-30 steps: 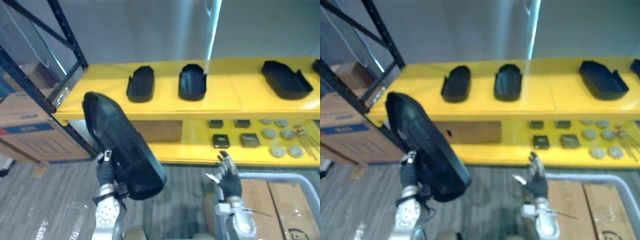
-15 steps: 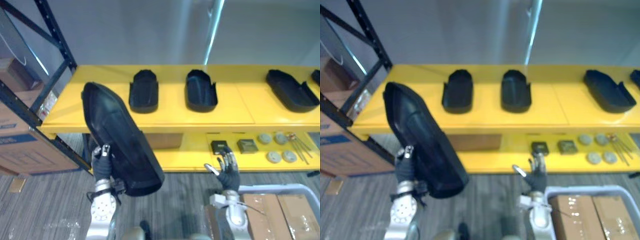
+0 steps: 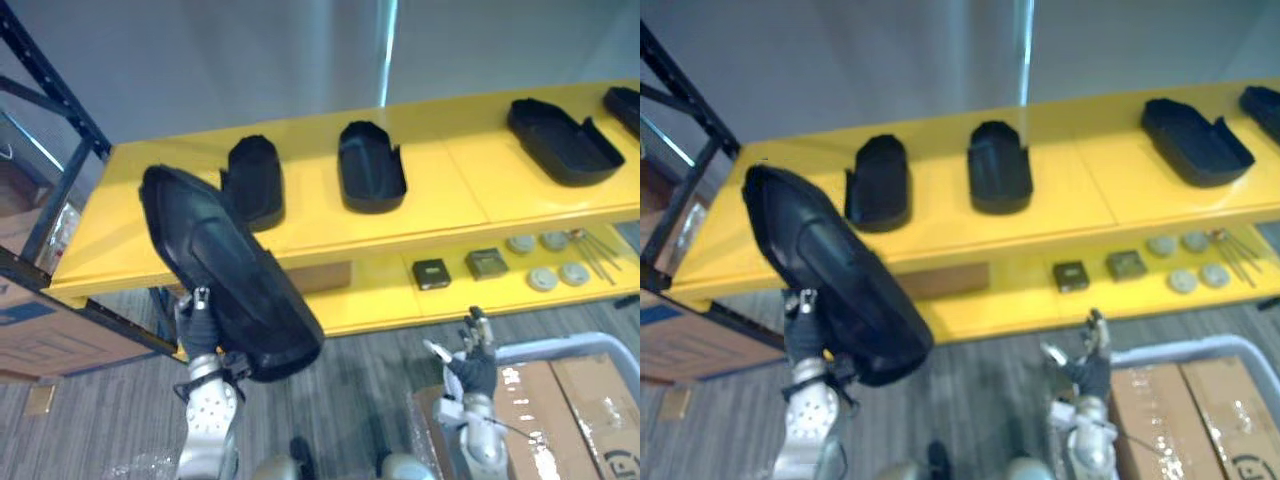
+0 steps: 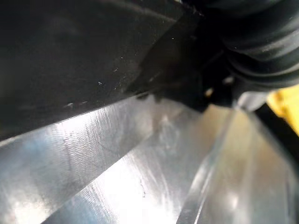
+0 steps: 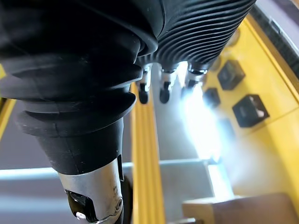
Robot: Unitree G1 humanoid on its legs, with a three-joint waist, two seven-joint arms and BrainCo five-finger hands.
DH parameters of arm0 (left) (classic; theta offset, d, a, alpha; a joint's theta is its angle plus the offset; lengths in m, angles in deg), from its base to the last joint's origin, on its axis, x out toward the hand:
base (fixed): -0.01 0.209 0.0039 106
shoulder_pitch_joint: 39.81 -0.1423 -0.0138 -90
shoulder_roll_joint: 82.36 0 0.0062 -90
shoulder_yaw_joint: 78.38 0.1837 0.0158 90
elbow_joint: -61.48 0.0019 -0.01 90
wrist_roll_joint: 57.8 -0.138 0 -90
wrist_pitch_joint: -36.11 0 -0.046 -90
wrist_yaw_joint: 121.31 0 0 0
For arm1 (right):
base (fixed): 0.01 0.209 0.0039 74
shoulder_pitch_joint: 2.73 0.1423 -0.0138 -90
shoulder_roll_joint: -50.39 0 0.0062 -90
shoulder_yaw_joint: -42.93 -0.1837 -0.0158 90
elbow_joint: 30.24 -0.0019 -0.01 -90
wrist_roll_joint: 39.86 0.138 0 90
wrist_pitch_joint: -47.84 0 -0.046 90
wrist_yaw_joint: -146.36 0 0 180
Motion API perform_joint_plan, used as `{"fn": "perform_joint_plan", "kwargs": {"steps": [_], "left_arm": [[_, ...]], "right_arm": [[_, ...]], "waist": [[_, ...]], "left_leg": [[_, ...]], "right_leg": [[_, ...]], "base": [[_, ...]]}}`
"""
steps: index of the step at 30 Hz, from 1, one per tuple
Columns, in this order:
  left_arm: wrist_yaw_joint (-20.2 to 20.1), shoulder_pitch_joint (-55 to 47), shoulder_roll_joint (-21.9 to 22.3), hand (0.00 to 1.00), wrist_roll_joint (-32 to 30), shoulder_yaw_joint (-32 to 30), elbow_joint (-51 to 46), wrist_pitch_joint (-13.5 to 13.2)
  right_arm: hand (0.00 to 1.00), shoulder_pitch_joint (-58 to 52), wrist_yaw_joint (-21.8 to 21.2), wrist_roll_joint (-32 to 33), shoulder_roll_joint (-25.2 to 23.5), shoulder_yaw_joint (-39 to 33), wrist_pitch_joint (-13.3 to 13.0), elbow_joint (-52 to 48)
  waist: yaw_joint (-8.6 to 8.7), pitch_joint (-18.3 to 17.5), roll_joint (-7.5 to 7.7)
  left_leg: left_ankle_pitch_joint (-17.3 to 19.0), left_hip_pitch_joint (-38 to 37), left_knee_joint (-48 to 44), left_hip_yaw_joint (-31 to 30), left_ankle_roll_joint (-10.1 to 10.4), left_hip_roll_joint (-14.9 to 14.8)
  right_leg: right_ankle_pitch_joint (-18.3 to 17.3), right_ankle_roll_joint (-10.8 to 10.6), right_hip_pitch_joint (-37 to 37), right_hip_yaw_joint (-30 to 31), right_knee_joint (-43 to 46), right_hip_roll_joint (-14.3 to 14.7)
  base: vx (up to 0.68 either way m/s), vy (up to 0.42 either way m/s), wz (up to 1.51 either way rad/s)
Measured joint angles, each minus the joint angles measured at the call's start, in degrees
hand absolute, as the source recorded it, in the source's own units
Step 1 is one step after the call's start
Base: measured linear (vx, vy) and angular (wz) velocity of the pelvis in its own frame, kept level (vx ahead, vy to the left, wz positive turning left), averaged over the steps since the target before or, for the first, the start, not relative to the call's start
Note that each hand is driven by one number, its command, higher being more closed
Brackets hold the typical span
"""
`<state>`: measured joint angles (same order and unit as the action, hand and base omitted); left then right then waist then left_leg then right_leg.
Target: Walk over and take plastic housings, then place them on the shelf
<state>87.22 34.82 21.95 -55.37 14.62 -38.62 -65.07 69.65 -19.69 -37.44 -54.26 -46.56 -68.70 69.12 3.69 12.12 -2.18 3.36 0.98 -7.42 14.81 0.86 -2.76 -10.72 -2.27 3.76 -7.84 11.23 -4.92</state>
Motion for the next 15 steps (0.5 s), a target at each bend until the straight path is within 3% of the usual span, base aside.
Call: {"fn": "perform_joint_plan", "kwargs": {"steps": [4,7,8,9,10,12,13,14,15], "left_arm": [[-0.1,-2.0,-0.01,1.0,0.0,-0.09,-1.65,-0.42],[-0.3,-1.14,0.04,1.0,0.01,-0.03,-2.43,-1.17],[-0.3,-0.39,0.09,1.0,0.05,-0.05,-2.46,-1.25],[-0.34,0.25,0.14,1.0,0.39,0.02,-2.47,-1.36],[-0.46,0.31,0.33,1.0,1.18,0.09,-2.38,-1.37],[-0.61,0.27,1.26,1.0,1.6,0.11,-2.0,-1.42],[-0.61,0.27,1.4,1.0,1.56,0.11,-1.98,-1.48],[-0.58,0.26,1.62,1.0,1.54,0.09,-1.85,-1.86],[-0.55,0.44,1.61,1.0,1.48,0.13,-1.49,-2.15]], "right_arm": [[0.0,-0.06,1.38,-1.05,-0.32,-0.16,-1.29,0.83],[0.0,0.77,2.36,-1.07,-0.32,-1.67,-1.95,0.84],[0.0,1.34,2.45,-1.09,-0.56,-2.66,-1.98,0.84],[0.0,2.18,2.73,-1.02,0.11,-3.35,-1.98,0.86],[0.0,2.69,2.91,-1.04,1.0,-3.79,-1.97,0.93],[0.0,3.79,3.75,-1.01,3.43,-3.88,-2.0,1.56],[0.0,4.35,3.76,-1.01,3.84,-3.85,-2.01,2.17],[0.0,5.75,3.8,-1.0,4.04,-3.75,-2.0,3.9],[0.0,6.86,3.85,-0.93,3.58,-3.72,-1.97,5.09]], "waist": [[-0.74,-0.12,0.17],[-0.76,-0.75,1.34],[-0.69,-0.72,1.97],[-0.11,-0.73,1.96],[0.33,-0.68,2.05],[0.18,-1.9,-0.01],[0.16,-2.17,-0.6],[-0.25,-2.44,-1.17],[-0.3,-2.68,-1.55]], "left_leg": [[-1.24,-0.31,2.1,-0.3,0.24,0.42],[-6.18,-0.32,5.16,-2.38,0.79,2.92],[-5.26,0.84,2.98,-2.42,-0.01,3.0],[-3.16,1.77,-1.67,-0.44,-1.56,0.49],[-2.64,2.16,-4.4,0.38,-0.73,-1.99],[-4.21,1.58,-5.38,-0.59,1.25,-6.35],[-5.04,0.94,-4.9,-1.37,1.89,-7.08],[-3.93,-0.04,-4.08,-3.93,4.27,-6.39],[-0.35,-1.07,-2.87,-3.14,5.78,-5.32]], "right_leg": [[-0.04,0.0,0.25,-1.23,0.31,-0.43],[-0.19,-0.11,0.47,-3.48,0.22,-2.92],[-0.04,-0.33,0.75,-4.48,0.12,-4.37],[0.03,-0.43,1.71,-5.87,0.17,-5.39],[0.04,-0.45,2.59,-6.4,0.27,-5.93],[0.33,-1.03,3.1,-6.09,0.55,-6.77],[0.42,-1.62,3.07,-5.92,0.68,-7.08],[0.33,-3.32,2.41,-4.43,1.43,-8.16],[0.64,-4.6,1.9,-2.99,1.57,-9.17]], "base": [[0.05,-0.017,0.15],[0.0,0.006,0.38],[0.0,0.044,0.6],[0.0,0.087,0.52],[0.01,0.098,0.39],[0.01,0.219,0.04],[0.02,0.37,-0.22],[0.01,0.365,-0.31],[0.01,0.432,-0.28]]}}
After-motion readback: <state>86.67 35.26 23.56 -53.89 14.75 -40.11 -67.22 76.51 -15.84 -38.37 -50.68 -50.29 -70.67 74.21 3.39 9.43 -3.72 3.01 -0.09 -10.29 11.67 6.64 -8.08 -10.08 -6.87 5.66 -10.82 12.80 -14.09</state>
